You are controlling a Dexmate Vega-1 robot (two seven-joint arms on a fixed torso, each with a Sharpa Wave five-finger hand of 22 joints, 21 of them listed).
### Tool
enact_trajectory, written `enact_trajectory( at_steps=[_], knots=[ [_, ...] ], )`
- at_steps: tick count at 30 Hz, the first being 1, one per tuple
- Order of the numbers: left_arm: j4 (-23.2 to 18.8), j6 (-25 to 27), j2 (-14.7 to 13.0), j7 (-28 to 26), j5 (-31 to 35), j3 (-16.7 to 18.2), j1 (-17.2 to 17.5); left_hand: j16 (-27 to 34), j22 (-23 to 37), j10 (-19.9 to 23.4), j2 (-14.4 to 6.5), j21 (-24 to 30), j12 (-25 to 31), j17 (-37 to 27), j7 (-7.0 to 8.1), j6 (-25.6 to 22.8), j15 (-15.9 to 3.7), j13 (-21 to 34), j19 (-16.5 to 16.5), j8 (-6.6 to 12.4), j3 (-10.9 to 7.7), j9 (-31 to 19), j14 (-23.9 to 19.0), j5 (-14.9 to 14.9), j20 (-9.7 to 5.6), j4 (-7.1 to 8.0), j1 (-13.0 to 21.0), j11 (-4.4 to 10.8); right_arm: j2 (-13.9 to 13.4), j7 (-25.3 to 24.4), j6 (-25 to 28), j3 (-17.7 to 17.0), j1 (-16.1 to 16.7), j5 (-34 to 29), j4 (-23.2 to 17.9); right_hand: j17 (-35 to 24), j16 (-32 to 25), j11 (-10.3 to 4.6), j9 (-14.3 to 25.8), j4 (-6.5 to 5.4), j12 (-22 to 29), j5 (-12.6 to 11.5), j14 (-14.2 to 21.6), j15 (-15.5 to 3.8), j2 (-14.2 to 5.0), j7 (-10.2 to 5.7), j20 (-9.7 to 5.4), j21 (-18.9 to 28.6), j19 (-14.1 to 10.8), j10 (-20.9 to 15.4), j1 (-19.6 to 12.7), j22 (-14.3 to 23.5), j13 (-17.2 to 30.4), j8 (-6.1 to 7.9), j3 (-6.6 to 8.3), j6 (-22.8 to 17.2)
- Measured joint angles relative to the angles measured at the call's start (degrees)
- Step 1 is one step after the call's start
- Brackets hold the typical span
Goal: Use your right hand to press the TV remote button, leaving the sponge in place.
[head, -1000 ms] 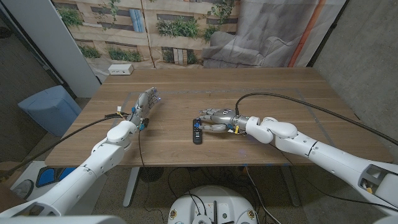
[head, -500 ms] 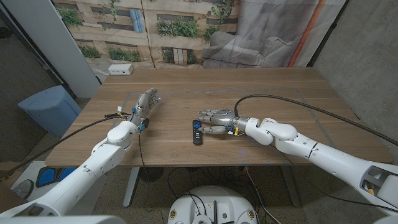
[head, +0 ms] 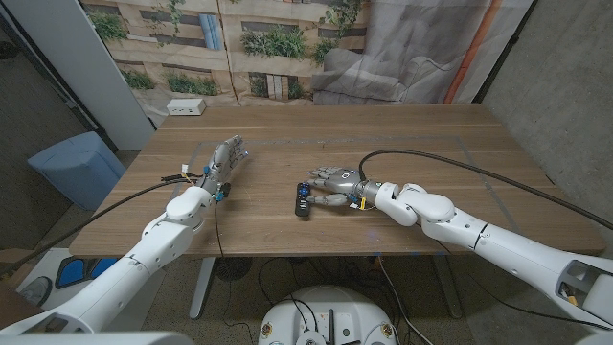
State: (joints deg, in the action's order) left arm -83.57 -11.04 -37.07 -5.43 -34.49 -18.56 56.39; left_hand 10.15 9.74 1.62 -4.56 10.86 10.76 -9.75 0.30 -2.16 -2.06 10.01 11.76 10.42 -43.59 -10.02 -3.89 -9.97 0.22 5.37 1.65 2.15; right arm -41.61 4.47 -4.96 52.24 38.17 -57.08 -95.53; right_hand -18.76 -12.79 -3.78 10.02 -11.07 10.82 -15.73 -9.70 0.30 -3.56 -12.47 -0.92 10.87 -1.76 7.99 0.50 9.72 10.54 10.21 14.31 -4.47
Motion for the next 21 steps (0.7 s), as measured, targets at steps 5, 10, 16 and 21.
enact_trajectory(
  at_steps=[5, 10, 16, 21],
  knots=[
    [0.0, 0.0, 0.0, -0.1, 0.0, 0.0, 0.2, 0.0, 0.0, 0.3, 0.0, 0.0, 0.0, 0.0, 0.00, 0.0, 0.00, 0.0, 0.0, 0.00, 0.00, 0.0, 0.0, 0.0, 0.00, 0.00, 0.0, -0.31, -0.1, 0.1, 0.9, 0.0, 0.3, -0.5, -0.5, 0.0, -0.1, 0.00, 0.0, -0.24, 0.0, 0.0, 0.0, 0.00, 0.00, 0.00, 0.00, 0.0, 0.0, 0.0, 0.0, 0.0, 0.0, 0.00, 0.24, 0.0],
    [-0.3, 0.0, 0.0, -0.1, -0.1, 0.1, 0.4, 0.0, 0.0, 0.3, 0.0, 0.0, 0.0, 0.0, 0.00, 0.0, 0.31, 0.0, 0.0, 0.00, -0.24, 0.0, -0.3, 0.0, 0.00, 0.24, 0.0, -0.31, -0.2, 0.2, 1.6, 0.0, 0.6, -1.0, -0.8, 0.0, -0.4, -0.01, 0.0, -0.24, 0.0, 0.0, 0.0, 0.00, 0.00, 0.00, 0.00, 0.0, 0.0, 0.0, 0.0, 0.0, 0.0, -0.01, 0.24, 0.0],
    [-0.5, -0.1, -0.1, -0.2, -0.2, 0.2, 0.7, 0.0, 0.0, 0.3, 0.0, 0.0, 0.0, 0.0, 0.00, 0.0, 0.31, 0.0, 0.0, 0.00, -0.24, 0.0, -0.3, 0.0, 0.00, 0.24, 0.0, -0.31, -0.2, 0.2, 2.3, 0.1, 0.9, -1.4, -1.2, -0.2, -0.4, -0.22, 0.0, -0.23, 0.0, 0.0, 0.0, 0.00, 0.00, 0.00, 0.00, 0.0, 0.0, -0.2, 0.0, 0.0, 0.0, -0.01, 0.23, 0.0],
    [-0.7, -0.1, -0.2, -0.3, -0.3, 0.3, 0.9, 0.0, 0.0, 0.3, 0.0, 0.0, 0.0, 0.0, 0.00, 0.0, 0.31, 0.0, 0.0, 0.00, -0.24, 0.0, -0.3, 0.0, 0.00, 0.24, 0.0, -0.31, -0.3, 0.1, 2.5, 0.1, 1.0, -1.6, -1.5, -0.3, -0.4, -0.22, 0.0, -0.23, 0.0, 0.0, 0.0, 0.00, 0.00, -0.03, 0.00, 0.0, 0.0, -0.2, 0.0, 0.0, 0.0, -0.01, 0.23, 0.0]
  ],
)
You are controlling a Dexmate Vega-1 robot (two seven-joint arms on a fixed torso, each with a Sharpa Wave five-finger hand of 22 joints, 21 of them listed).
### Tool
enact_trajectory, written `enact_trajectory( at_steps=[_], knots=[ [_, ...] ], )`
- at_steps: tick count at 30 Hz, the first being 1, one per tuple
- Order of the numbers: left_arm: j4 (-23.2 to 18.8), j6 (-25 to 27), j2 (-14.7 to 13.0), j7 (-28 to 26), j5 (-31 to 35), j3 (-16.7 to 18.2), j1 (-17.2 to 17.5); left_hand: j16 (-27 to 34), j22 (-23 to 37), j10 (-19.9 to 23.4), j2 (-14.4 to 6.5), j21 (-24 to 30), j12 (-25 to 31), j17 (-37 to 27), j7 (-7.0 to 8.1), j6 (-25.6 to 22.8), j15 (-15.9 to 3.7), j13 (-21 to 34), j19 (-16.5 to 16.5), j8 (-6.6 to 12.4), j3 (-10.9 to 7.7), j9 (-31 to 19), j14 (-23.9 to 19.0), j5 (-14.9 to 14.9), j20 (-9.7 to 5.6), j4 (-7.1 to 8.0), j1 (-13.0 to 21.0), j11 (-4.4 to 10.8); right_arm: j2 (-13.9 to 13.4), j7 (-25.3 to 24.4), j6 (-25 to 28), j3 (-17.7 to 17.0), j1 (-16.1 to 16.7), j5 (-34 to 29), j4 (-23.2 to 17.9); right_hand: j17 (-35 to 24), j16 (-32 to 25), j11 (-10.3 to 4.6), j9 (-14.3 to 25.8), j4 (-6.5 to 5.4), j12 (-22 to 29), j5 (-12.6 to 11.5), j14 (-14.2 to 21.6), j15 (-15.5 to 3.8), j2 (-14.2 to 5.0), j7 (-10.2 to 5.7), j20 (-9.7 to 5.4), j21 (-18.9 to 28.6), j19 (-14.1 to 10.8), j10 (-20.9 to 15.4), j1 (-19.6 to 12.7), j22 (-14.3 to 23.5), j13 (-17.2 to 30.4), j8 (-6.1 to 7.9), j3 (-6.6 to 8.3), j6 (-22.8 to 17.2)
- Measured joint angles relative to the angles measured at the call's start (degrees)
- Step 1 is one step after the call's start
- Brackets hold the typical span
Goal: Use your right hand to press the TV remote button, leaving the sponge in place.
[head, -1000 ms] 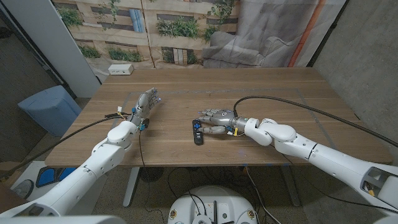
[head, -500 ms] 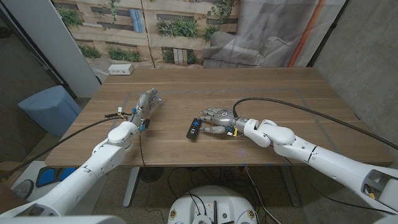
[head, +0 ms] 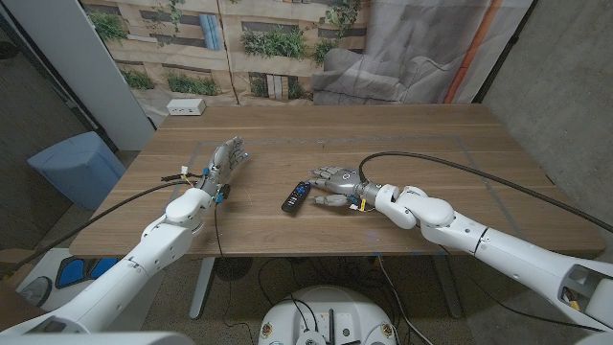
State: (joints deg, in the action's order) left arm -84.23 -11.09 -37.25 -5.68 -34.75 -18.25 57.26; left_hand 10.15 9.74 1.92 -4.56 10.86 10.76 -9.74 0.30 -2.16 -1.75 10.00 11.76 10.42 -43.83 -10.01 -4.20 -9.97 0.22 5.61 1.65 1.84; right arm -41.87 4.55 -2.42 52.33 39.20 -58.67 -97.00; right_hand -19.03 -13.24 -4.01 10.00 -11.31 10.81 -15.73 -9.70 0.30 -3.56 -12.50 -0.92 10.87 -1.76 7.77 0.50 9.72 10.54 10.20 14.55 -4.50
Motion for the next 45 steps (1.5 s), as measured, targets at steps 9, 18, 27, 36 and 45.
enact_trajectory(
  at_steps=[9, 18, 27, 36, 45],
  knots=[
    [-0.2, 0.0, -0.1, -0.1, -0.1, 0.1, 0.3, 0.0, 0.0, 0.0, 0.0, 0.0, 0.0, 0.0, 0.00, 0.0, 0.00, 0.0, 0.0, 0.00, 0.20, 0.0, 0.0, 0.0, 0.00, 0.20, 0.0, 0.00, 0.0, -0.3, 0.3, 0.1, 0.1, -0.5, -0.3, 0.0, 0.0, 0.00, 0.0, 0.00, 0.1, 0.0, 0.0, 0.00, 0.00, -0.07, 0.00, 0.0, 0.0, 0.0, 0.0, 0.0, 0.0, 0.15, 0.00, -0.3],
    [-0.3, 0.0, -0.1, -0.2, -0.2, 0.2, 0.5, 0.0, 0.0, 0.0, 0.0, 0.0, 0.0, 0.0, 0.22, 0.2, 0.00, 0.0, 0.0, 0.00, 0.20, 0.0, 0.0, 0.0, 0.00, 0.19, 0.0, 0.00, 0.1, -0.4, 0.5, 0.3, 0.2, -0.9, -0.3, 0.0, 0.0, 0.00, 0.0, 0.00, 0.2, 0.0, 0.0, 0.00, 0.00, -0.28, 0.00, 0.0, 0.0, 0.0, 0.0, 0.0, 0.0, 0.22, 0.00, -0.7],
    [-0.3, 0.0, -0.2, -0.3, -0.3, 0.3, 0.5, 0.0, 0.0, 0.0, 0.2, 0.0, 0.0, 0.0, 0.22, 0.2, 0.00, 0.0, 0.0, 0.00, 0.20, 0.0, 0.0, 0.0, 0.00, 0.19, -0.2, 0.00, 0.2, -0.4, 0.5, 0.3, 0.1, -0.9, -0.3, -0.3, 0.0, 0.01, 0.1, 0.16, 0.2, 0.0, 0.0, 0.00, 0.00, -0.28, -0.42, 0.0, -0.4, 0.0, 0.0, 0.0, 0.0, 0.22, 0.16, -0.7],
    [-0.3, 0.2, -0.2, -0.3, -0.3, 0.3, 0.6, 0.0, 0.0, 0.0, 0.2, 0.0, 0.0, 0.0, 0.22, 0.2, 0.00, 0.0, 0.0, 0.00, 0.10, 0.0, 0.0, 0.0, 0.00, 0.42, -0.2, 0.00, 0.2, -0.4, 0.4, 0.2, 0.0, -0.8, -0.4, -0.3, 0.0, 0.01, 0.1, 0.33, 0.2, 0.0, 0.0, 0.00, 0.00, -0.28, -0.42, 0.0, -0.4, 0.0, 0.0, 0.0, 0.0, 0.22, 0.32, -0.7],
    [-0.1, 0.5, -0.1, -0.5, -0.4, 0.3, 0.5, 0.0, 0.0, 0.0, 0.2, 0.0, 0.0, 0.0, 0.21, 0.2, 0.00, 0.0, 0.0, 0.00, 0.16, 0.0, 0.0, 0.0, 0.00, 0.49, -0.2, 0.00, -0.1, -0.8, 0.2, -0.2, -0.1, -0.7, -0.9, -0.3, 0.0, 0.01, 0.2, 0.32, 0.2, 0.0, 0.0, 0.00, 0.00, -0.28, -0.42, 0.0, -0.4, 0.0, 0.0, 0.0, 0.0, 0.38, 0.32, -0.7]
  ],
)
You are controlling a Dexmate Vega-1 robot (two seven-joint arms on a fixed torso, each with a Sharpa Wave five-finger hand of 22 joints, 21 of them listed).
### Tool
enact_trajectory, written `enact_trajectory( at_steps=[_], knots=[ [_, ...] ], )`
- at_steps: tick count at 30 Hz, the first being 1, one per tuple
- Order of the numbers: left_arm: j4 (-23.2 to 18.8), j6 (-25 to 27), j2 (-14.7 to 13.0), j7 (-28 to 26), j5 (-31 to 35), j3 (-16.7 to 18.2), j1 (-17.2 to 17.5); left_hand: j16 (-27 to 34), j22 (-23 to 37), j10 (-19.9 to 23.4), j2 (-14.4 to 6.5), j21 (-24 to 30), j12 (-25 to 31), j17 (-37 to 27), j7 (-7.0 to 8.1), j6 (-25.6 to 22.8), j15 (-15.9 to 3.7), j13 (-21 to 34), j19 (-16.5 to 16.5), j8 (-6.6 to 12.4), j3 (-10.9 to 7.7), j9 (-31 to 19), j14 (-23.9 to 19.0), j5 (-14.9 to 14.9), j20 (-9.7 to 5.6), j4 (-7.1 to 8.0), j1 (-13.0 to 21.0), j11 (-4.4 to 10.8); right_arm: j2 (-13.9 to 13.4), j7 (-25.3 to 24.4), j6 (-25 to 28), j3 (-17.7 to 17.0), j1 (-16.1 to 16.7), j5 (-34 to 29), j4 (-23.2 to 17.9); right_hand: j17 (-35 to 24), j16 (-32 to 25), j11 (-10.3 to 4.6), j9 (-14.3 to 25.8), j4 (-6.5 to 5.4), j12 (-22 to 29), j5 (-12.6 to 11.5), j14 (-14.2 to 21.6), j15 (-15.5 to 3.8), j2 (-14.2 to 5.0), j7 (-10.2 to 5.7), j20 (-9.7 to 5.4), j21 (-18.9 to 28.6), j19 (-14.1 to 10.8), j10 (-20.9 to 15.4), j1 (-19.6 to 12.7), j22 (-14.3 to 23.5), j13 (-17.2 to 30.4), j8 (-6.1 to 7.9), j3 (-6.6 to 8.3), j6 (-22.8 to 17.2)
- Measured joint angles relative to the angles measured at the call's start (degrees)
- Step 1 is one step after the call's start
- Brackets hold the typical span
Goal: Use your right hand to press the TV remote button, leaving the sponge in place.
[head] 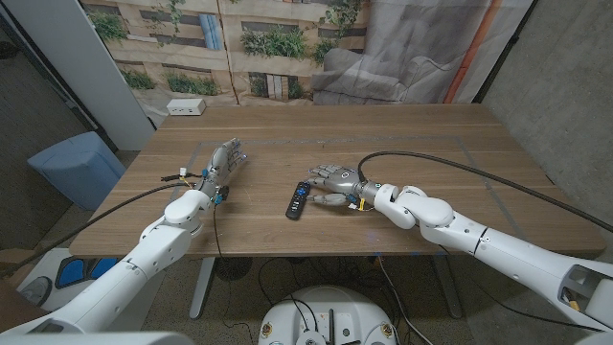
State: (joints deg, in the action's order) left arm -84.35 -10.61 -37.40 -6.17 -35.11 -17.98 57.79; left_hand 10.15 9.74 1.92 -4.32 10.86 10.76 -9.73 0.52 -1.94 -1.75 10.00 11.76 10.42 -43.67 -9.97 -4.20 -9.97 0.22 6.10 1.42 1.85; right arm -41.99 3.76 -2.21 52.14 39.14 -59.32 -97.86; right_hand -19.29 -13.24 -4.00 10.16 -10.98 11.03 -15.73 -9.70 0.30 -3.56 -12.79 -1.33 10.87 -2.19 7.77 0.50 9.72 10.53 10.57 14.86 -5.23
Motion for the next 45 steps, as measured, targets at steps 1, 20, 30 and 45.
enact_trajectory(
  at_steps=[1, 20, 30, 45],
  knots=[
    [0.0, 0.0, 0.0, 0.0, 0.0, 0.0, 0.0, 0.0, 0.0, 0.0, 0.0, 0.0, 0.0, 0.0, 0.00, 0.0, 0.00, 0.0, 0.0, 0.00, 0.00, 0.0, 0.0, 0.0, 0.00, 0.00, 0.0, 0.00, 0.0, -0.1, 0.0, 0.0, 0.0, 0.0, -0.1, 0.0, 0.0, -0.01, 0.0, 0.00, 0.0, 0.0, 0.0, 0.00, 0.00, 0.00, 0.00, 0.0, 0.0, 0.0, 0.0, 0.0, 0.0, 0.07, 0.00, 0.0],
    [0.5, -0.1, 0.4, -0.1, 0.2, -0.2, -0.4, 0.0, 0.0, -0.2, 0.0, 0.0, 0.0, 0.0, 0.00, 0.0, -0.11, -0.1, 0.0, 0.00, -0.15, 0.1, 0.1, 0.0, 0.00, 0.15, 0.0, 0.21, -1.2, -1.8, -1.7, -3.3, 0.2, 3.2, -2.8, -0.3, -0.9, -0.09, 0.0, 0.07, 0.2, 0.0, 0.2, 0.22, 0.00, 0.00, 0.39, 0.4, -1.2, -2.0, 0.0, 0.0, 0.0, 0.07, 0.56, 0.0],
    [0.7, -0.7, 0.2, 0.3, 1.0, -0.4, -1.0, 0.0, 0.0, -0.2, 0.0, 0.0, 0.0, 0.1, 0.00, 0.0, -0.11, -0.1, 0.0, 0.00, -0.15, 0.1, 0.1, -0.2, 0.00, 0.14, 0.0, 0.21, -2.0, -1.9, -2.1, -6.7, 1.7, 9.2, -4.4, -0.3, -1.1, 0.39, 0.0, 0.23, 0.7, 0.0, 1.1, -0.63, 0.00, 0.00, -0.30, 0.9, -3.2, -3.3, 0.0, -0.1, 0.0, 0.07, 0.71, 0.0],
    [2.6, -2.2, 0.5, 1.8, 1.8, -0.9, -3.1, 0.0, 0.0, -0.2, 0.0, 0.0, 0.0, 0.1, 0.00, 0.0, -0.11, -0.1, 0.0, 0.00, -0.15, 0.1, 0.1, -0.2, 0.00, 0.14, 0.0, 0.21, -2.0, -4.6, -0.1, -12.5, 5.5, 19.8, -7.0, -0.4, -1.4, 1.22, 0.0, 0.32, 1.1, 0.0, 2.6, -1.34, 0.00, 0.23, -0.75, 1.2, -5.3, -5.5, 0.0, -0.1, 0.0, 0.06, 0.79, -0.2]
  ],
)
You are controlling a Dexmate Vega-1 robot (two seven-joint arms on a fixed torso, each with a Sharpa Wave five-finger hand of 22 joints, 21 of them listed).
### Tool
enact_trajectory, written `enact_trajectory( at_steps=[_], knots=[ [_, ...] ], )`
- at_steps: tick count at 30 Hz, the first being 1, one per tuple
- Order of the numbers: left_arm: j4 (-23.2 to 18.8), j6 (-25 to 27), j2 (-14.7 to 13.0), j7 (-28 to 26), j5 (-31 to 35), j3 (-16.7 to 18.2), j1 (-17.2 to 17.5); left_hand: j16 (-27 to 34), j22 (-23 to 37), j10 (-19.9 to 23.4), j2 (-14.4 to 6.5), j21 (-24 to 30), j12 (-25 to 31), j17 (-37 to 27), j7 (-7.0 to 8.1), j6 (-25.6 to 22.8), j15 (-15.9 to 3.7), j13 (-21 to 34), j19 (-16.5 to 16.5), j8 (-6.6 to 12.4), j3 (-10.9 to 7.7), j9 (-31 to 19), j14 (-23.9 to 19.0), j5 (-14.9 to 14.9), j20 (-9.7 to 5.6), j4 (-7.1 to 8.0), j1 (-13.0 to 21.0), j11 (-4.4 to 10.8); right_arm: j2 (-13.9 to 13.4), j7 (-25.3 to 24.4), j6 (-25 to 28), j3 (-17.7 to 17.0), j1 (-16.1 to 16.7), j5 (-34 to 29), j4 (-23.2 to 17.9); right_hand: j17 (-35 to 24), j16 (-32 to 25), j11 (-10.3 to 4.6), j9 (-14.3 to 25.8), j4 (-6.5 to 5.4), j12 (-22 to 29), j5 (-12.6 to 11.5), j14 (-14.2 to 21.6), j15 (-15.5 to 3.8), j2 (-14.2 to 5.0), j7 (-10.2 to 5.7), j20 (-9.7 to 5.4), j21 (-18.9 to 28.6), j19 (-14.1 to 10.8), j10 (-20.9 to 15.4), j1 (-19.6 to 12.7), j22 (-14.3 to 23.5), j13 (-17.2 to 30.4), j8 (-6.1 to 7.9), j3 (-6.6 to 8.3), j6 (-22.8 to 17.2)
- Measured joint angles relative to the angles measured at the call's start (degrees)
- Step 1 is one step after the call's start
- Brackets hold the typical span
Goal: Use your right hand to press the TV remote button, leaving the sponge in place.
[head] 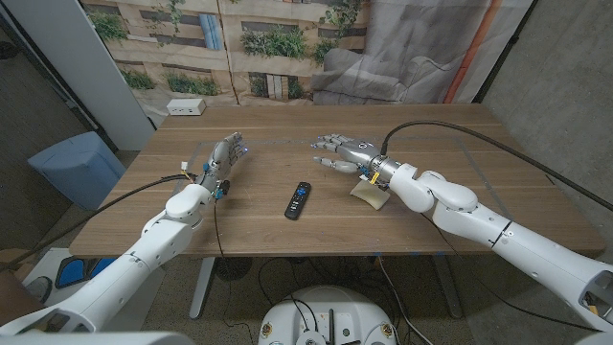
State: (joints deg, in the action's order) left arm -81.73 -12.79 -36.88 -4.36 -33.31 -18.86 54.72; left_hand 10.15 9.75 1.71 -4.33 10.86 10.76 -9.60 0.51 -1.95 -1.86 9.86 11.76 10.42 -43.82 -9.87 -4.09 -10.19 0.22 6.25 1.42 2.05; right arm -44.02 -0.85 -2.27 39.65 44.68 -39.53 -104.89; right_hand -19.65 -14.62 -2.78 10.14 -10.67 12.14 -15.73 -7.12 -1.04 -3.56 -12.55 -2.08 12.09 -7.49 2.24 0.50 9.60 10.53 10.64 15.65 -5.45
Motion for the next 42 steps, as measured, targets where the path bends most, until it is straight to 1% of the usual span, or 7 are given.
enact_trajectory(
  at_steps=[3, 6, 13, 31, 35, 36, 42],
  knots=[
    [0.8, -0.2, 0.2, 0.4, 0.0, -0.1, -0.6, 0.0, 0.0, 0.0, 0.0, 0.0, 0.0, 0.0, 0.00, 0.0, 0.00, 0.0, 0.0, 0.00, 0.00, 0.0, 0.0, 0.0, 0.00, 0.00, 0.0, 0.00, 0.2, -0.5, 0.7, -0.9, 0.5, 1.7, -0.4, 0.0, -0.2, -0.18, 0.0, 0.00, 0.0, 0.0, 0.5, 0.09, 0.00, 0.19, 0.04, 0.0, -0.8, -0.2, 0.0, 0.0, 0.0, 0.00, 0.00, -0.2],
    [1.4, -0.5, 0.3, 0.9, 0.1, -0.2, -1.1, 0.0, 0.0, 0.0, 0.0, 0.0, 0.0, 0.0, 0.00, 0.0, 0.00, 0.0, 0.0, 0.00, 0.00, 0.0, 0.0, 0.0, 0.00, 0.00, 0.0, 0.00, 0.5, -1.0, 1.4, -1.8, 1.1, 3.5, -0.7, 0.1, -0.2, 0.41, 0.0, 0.00, 0.0, 0.0, 0.9, 0.13, 0.00, 0.49, 0.03, 0.0, -0.8, -0.8, 0.0, 0.0, 0.0, 0.00, 0.00, -0.5],
    [3.1, -1.5, 0.7, 1.9, 0.1, -0.4, -2.1, 0.0, 0.0, 0.0, 0.0, 0.0, 0.0, 0.0, 0.00, 0.0, 0.00, 0.0, 0.0, 0.00, 0.00, 0.0, 0.0, 0.0, 0.00, 0.00, 0.0, 0.00, 1.5, -2.8, 3.5, -3.8, 2.4, 8.9, -0.9, 0.3, -0.2, 0.73, 0.0, 0.17, 0.4, 0.0, 1.7, 0.32, 0.00, 0.95, 0.04, 0.0, -2.0, -1.8, 0.0, 0.0, 0.0, 0.00, -0.17, -1.4],
    [9.2, -5.1, 2.1, 5.0, 0.8, -1.1, -5.7, 0.0, 0.0, 0.0, 0.0, 0.0, 0.0, 0.0, 0.00, 0.0, 0.00, 0.0, 0.0, 0.00, 0.00, 0.0, 0.0, 0.0, 0.00, -0.01, 0.0, 0.00, 3.5, -7.4, 9.6, -8.5, 4.9, 22.0, -0.6, 1.1, 0.0, 0.21, 0.0, 0.58, 0.0, 0.3, 1.7, -0.67, -0.01, 1.31, 0.25, -0.3, -1.8, -2.3, 0.0, 0.0, -0.1, 0.00, -0.58, -1.1],
    [10.3, -5.8, 2.2, 5.5, 0.9, -1.2, -6.3, 0.0, 0.0, 0.0, 0.0, 0.0, 0.0, 0.0, -0.02, 0.0, 0.00, 0.0, 0.0, 0.00, -0.03, 0.0, 0.0, 0.0, 0.00, -0.04, 0.0, 0.00, 4.0, -8.5, 10.0, -9.2, 5.3, 24.6, -0.1, 1.3, 0.0, 0.61, -0.1, 0.57, 0.0, 0.3, 3.1, -0.61, -0.02, 1.52, 0.04, -0.3, -2.8, -3.1, 0.0, 0.0, -0.2, 0.00, -0.58, -0.9],
    [10.7, -5.9, 2.3, 5.6, 0.9, -1.2, -6.5, 0.0, 0.0, 0.0, 0.0, 0.0, 0.0, 0.0, -0.14, -0.1, 0.00, 0.0, 0.0, 0.00, -0.20, 0.0, 0.0, 0.0, 0.00, -0.20, 0.0, 0.00, 4.1, -9.0, 10.1, -9.4, 5.4, 25.6, 0.1, 1.3, 0.0, 0.68, -0.2, 0.57, 0.0, 0.3, 3.3, -0.61, -0.49, 1.54, 0.04, -0.3, -2.8, -3.6, -0.5, 0.0, -0.2, 0.00, -0.58, -0.9],
    [12.2, -6.8, 2.9, 6.3, 1.0, -1.5, -7.3, 0.0, 0.0, 0.0, 0.0, 0.0, 0.0, 0.2, -0.22, -0.2, 0.00, 0.0, 0.0, 0.00, -0.24, 0.0, 0.0, 0.0, 0.00, -0.24, 0.0, 0.00, 4.6, -10.3, 11.0, -10.5, 5.7, 29.7, 1.0, 1.6, 0.0, 0.97, -0.3, 0.82, 0.0, 0.3, 3.3, -0.61, -0.47, 1.74, 0.04, -0.3, -2.8, -4.2, -0.5, 0.0, -0.2, 0.00, -0.33, -1.1]
  ],
)
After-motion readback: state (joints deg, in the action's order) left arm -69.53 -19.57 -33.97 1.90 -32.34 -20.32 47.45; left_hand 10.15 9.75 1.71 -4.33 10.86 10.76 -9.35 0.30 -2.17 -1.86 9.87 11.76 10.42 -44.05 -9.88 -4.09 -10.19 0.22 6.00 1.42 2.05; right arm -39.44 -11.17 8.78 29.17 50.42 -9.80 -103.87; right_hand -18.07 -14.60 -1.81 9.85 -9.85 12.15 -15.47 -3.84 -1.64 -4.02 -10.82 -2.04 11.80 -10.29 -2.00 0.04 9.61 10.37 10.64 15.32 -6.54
